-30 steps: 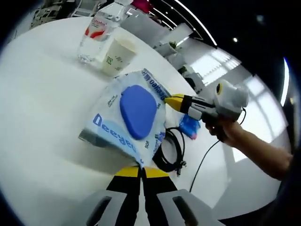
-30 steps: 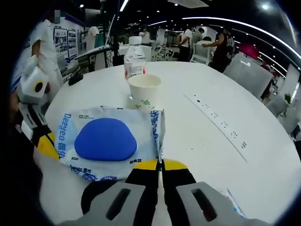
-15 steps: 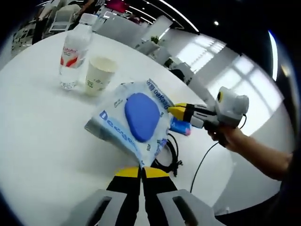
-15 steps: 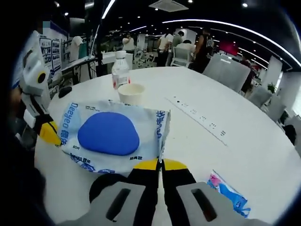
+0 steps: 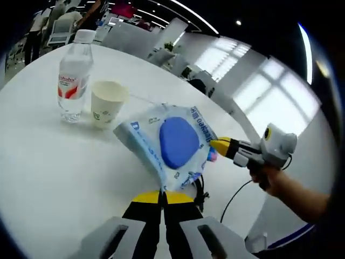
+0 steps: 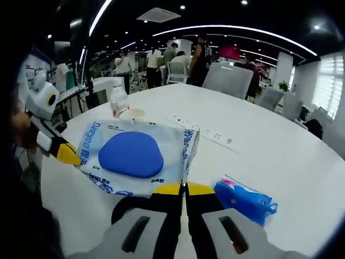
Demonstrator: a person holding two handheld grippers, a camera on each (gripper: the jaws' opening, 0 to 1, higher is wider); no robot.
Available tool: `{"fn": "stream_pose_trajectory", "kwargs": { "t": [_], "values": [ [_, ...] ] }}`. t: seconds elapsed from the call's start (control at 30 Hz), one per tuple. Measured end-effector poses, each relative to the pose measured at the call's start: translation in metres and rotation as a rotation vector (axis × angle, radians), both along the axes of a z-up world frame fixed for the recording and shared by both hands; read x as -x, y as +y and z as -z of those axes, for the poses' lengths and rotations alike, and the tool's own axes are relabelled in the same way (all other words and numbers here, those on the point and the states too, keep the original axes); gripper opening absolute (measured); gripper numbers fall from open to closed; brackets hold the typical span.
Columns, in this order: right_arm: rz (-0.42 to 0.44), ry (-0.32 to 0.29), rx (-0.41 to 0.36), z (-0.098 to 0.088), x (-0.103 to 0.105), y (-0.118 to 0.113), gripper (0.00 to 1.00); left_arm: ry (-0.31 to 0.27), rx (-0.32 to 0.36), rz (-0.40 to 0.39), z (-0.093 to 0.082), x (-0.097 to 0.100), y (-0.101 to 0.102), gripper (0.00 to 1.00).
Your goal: Arrange the tabletop items into an orderly group along one side of the table until the central work area is clear of visible clutter.
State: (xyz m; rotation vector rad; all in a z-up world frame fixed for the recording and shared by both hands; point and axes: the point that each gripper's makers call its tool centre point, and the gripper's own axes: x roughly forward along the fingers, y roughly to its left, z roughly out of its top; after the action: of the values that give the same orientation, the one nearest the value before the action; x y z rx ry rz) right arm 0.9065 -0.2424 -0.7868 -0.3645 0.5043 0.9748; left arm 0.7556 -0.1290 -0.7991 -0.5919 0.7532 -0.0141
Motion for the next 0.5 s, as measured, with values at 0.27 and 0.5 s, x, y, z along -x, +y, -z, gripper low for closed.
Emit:
{"fn": "stream_pose_trajectory", "kwargs": {
  "t": [0.27,0.5],
  "values": [
    [0.037,-0.048,0.022,-0.006,0.003,-0.011,0.0,-0.018,-0.017,0.002,-0.005,-0.017,0.009,0.0],
    [0.069,-0.047,0.009,-0.01,0.003,-0.014,0.0,-0.025,-0.038,0.013,-0.008,-0.033,0.021,0.0]
  ]
}}
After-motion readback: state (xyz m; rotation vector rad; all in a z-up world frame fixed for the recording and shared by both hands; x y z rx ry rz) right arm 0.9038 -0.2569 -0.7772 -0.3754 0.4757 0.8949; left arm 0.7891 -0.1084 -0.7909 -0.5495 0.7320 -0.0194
